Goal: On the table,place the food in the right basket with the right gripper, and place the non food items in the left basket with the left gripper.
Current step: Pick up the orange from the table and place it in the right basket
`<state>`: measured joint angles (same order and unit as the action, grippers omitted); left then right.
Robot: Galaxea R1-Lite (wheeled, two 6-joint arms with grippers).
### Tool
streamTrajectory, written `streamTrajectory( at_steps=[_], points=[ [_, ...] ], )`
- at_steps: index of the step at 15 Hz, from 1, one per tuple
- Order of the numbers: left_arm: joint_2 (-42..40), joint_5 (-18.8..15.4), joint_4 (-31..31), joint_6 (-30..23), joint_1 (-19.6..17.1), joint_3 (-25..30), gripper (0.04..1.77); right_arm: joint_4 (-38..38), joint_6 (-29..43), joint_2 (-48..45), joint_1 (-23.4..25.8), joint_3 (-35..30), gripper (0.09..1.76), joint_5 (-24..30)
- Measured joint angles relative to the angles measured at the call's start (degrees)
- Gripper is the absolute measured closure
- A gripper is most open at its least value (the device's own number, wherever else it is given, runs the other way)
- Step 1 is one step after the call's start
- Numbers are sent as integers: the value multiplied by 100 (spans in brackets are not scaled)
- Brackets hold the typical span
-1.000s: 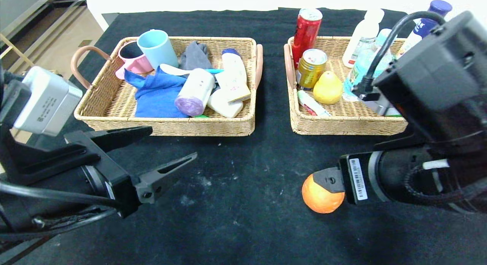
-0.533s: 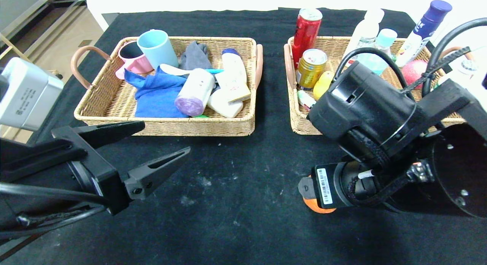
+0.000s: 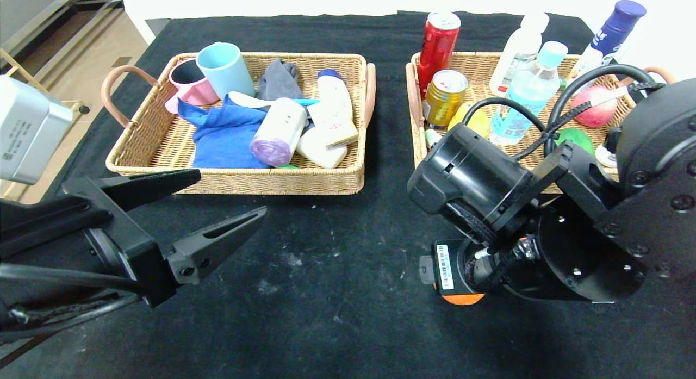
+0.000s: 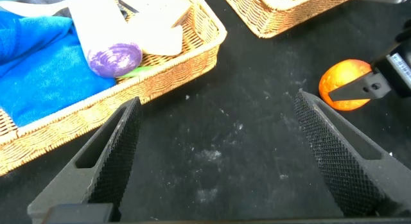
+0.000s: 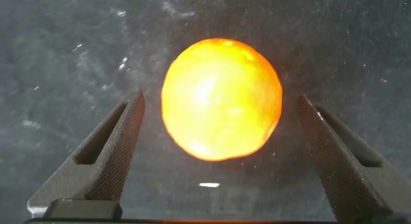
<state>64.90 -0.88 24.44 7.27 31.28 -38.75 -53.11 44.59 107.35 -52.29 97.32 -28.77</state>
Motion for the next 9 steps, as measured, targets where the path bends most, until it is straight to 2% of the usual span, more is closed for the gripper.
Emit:
streamTrajectory(
  at_steps=[9],
  points=[
    [-84,0,-6,26,11,-5,9,6,226,323,107,-18,14,154]
  ],
)
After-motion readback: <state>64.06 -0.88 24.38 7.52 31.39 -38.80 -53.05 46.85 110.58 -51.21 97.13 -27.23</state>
